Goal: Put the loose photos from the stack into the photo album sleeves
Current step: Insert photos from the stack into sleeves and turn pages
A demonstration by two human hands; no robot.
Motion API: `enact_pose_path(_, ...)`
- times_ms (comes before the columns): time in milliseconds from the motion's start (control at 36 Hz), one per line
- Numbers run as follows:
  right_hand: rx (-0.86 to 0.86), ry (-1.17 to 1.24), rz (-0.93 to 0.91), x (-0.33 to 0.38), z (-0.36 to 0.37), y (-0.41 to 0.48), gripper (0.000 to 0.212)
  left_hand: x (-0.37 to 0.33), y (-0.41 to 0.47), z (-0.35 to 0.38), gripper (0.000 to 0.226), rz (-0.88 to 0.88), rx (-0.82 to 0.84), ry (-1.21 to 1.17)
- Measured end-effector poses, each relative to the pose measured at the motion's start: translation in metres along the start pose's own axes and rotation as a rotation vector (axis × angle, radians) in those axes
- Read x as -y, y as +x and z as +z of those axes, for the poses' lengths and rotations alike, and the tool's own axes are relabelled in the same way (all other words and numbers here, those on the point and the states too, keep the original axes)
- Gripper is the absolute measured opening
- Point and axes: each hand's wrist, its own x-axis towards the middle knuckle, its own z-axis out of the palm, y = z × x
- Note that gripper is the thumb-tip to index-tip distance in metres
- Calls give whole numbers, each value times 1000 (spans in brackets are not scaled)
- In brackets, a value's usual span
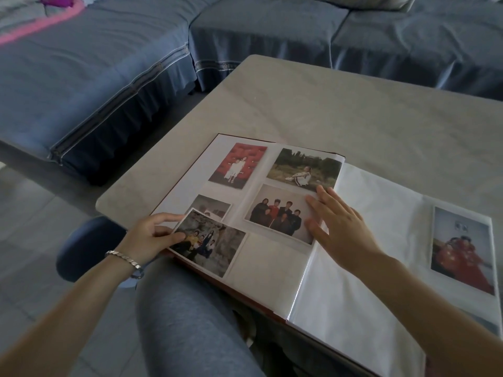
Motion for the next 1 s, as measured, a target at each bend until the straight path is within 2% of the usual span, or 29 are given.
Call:
enact_pose_path(250, 20, 2, 11, 2, -2, 0, 57, -19, -5, 26, 28, 25, 92, 42)
enact_pose_path(639, 20, 4, 20, 2, -1, 0, 59, -33, -10, 36, 25, -66, 142, 96)
enact_pose_path(833, 27, 8, 19, 2, -1, 0, 61, -46, -11, 41, 17, -128, 250, 202)
enact_pose_path(944, 26, 4, 17, 3, -2, -1, 63, -53, -13, 45, 4, -111, 208, 271)
enact_pose_path(1000, 28, 9, 21, 3, -2, 0, 63, -54, -15, 48, 10, -103, 162, 302)
